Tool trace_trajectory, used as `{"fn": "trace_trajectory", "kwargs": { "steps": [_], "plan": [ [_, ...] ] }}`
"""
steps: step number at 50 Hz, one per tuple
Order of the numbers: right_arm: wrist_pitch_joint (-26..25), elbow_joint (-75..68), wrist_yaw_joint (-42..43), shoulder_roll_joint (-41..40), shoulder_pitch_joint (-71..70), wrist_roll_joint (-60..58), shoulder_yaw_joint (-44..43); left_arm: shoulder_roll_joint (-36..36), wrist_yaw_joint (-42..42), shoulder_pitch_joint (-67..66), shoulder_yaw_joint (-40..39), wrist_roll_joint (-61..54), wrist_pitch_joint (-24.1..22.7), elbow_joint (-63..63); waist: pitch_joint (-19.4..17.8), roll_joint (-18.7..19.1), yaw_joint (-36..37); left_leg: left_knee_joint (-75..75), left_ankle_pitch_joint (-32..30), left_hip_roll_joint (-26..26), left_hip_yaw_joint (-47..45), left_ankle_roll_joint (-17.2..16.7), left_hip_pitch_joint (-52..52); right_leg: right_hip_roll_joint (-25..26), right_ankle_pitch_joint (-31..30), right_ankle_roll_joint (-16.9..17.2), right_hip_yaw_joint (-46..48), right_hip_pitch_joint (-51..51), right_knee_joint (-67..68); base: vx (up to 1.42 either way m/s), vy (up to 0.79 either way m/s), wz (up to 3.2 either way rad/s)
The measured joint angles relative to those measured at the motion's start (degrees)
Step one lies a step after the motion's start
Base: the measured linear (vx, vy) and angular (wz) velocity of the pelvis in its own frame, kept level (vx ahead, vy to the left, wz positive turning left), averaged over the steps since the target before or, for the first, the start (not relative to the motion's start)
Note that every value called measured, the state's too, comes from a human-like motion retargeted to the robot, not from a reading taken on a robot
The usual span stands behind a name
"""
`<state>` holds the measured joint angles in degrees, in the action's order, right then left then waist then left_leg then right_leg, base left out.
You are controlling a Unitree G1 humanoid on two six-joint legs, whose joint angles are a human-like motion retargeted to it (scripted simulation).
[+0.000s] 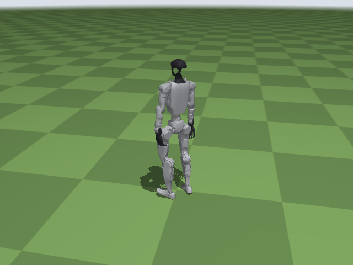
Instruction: In place motions
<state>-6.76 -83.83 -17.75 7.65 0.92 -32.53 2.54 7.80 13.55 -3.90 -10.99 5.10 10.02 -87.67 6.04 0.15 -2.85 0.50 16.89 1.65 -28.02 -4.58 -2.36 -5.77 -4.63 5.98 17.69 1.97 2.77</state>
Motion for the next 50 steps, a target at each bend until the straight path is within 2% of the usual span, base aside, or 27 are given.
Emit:
{"fn": "trace_trajectory", "kwargs": {
  "steps": [42, 48, 50],
  "plan": [
    [0.0, 0.5, 0.0, 0.3, -0.3, -0.1, 0.4, -0.3, -0.3, -0.6, -0.7, -0.4, 0.1, 0.4, -0.3, 0.9, -1.5, -0.2, -0.6, 1.1, -1.3, -1.4, 0.4, 0.8, 0.4, -0.3, -2.2, -2.0, 0.8, -0.02, -0.01, -0.02],
    [0.2, 0.6, -0.3, 1.9, -1.4, -0.5, -1.5, -0.5, -0.5, 1.8, -0.2, -1.1, 0.2, -0.5, -0.4, 0.5, -1.7, -4.5, -3.4, 0.6, 5.0, -2.4, 5.6, -1.4, 0.2, 0.4, -2.2, -4.0, 0.5, -0.17, -0.01, 0.11],
    [0.3, 1.1, -0.1, 2.8, -1.4, -0.7, -2.7, -0.4, -0.6, 3.1, 1.0, -1.4, 0.1, -0.6, -0.5, -0.2, -1.9, -6.6, -3.2, -0.2, 9.3, -0.4, 7.8, -2.7, 0.0, 0.4, -1.4, -4.5, 0.0, -0.16, -0.03, 0.35]
  ]
}}
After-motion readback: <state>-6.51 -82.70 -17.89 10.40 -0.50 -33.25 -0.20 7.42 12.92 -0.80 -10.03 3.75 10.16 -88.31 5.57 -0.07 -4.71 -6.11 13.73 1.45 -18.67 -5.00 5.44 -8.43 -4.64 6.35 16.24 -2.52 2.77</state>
